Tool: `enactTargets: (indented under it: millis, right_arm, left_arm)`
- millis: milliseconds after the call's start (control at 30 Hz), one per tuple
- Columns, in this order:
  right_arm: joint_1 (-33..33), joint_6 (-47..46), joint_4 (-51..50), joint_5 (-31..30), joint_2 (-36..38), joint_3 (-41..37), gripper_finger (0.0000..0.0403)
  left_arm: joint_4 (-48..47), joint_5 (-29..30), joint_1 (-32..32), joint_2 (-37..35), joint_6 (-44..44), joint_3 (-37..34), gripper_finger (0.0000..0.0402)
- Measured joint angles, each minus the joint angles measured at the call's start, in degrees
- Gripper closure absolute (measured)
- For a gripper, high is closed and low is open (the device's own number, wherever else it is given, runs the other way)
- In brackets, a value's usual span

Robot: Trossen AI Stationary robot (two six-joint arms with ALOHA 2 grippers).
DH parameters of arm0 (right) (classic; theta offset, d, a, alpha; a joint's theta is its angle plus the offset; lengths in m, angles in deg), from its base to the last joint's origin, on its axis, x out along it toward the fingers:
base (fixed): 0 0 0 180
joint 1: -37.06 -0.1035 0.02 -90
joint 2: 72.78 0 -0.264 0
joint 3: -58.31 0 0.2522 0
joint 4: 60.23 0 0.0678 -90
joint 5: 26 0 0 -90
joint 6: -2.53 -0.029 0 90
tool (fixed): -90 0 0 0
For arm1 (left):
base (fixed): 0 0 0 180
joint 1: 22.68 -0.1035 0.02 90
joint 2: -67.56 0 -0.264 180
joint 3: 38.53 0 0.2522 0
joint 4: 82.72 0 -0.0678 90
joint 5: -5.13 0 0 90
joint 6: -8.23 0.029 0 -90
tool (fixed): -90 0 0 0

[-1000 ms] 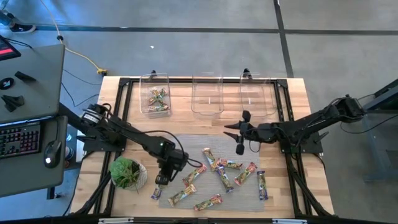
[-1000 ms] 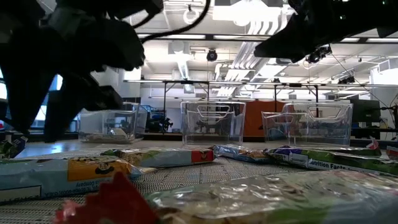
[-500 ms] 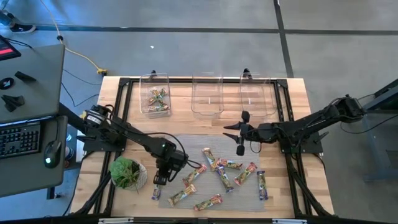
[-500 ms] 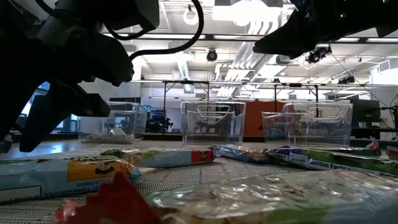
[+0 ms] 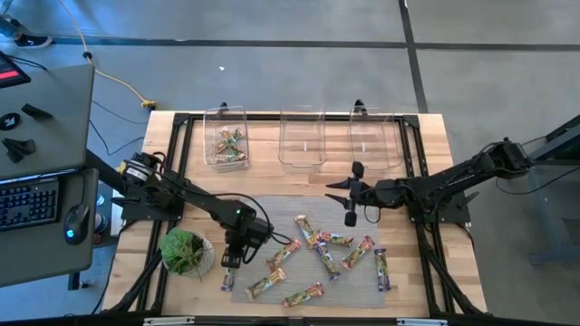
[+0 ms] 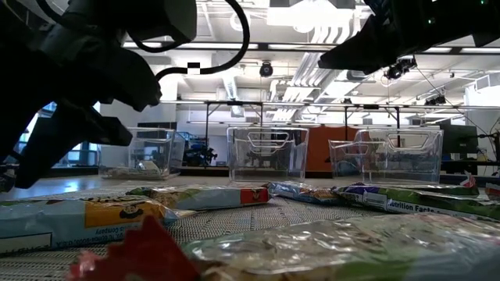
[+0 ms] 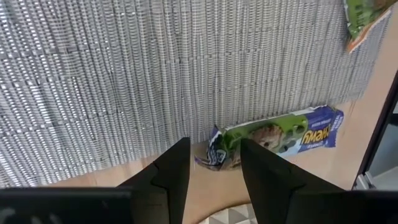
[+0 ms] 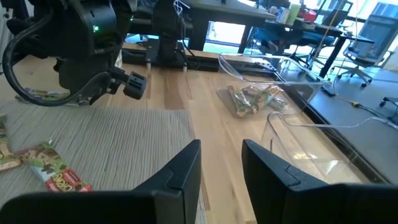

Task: Pick and place Granola Bars by type
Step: Put the left blue granola bar into the middle transparent bin

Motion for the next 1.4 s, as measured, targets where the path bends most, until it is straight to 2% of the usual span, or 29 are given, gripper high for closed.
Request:
enactTargets:
  millis: [533, 633, 900, 1400]
  right_arm:
    - [0.0, 0.4, -0.5, 0.0, 0.0, 0.0, 0.0302]
    - [0.0, 0.0, -1.2, 0.0, 0.0, 0.0, 0.0302]
    - [0.0, -0.2, -1.6, 0.0, 0.0, 0.0, 0.0302]
    - [0.0, -0.2, -1.5, 0.0, 0.0, 0.0, 0.0302]
  left_arm:
    - [1.5, -2.9, 0.0, 2.9, 0.3, 0.0, 0.0270]
    - [1.5, -3.8, 0.0, 3.3, 0.5, 0.1, 0.0291]
    - [0.3, -3.7, 0.0, 3.4, 0.3, 0.0, 0.0394]
    - [-0.6, -1.7, 0.0, 3.4, 0.6, 1.9, 0.0401]
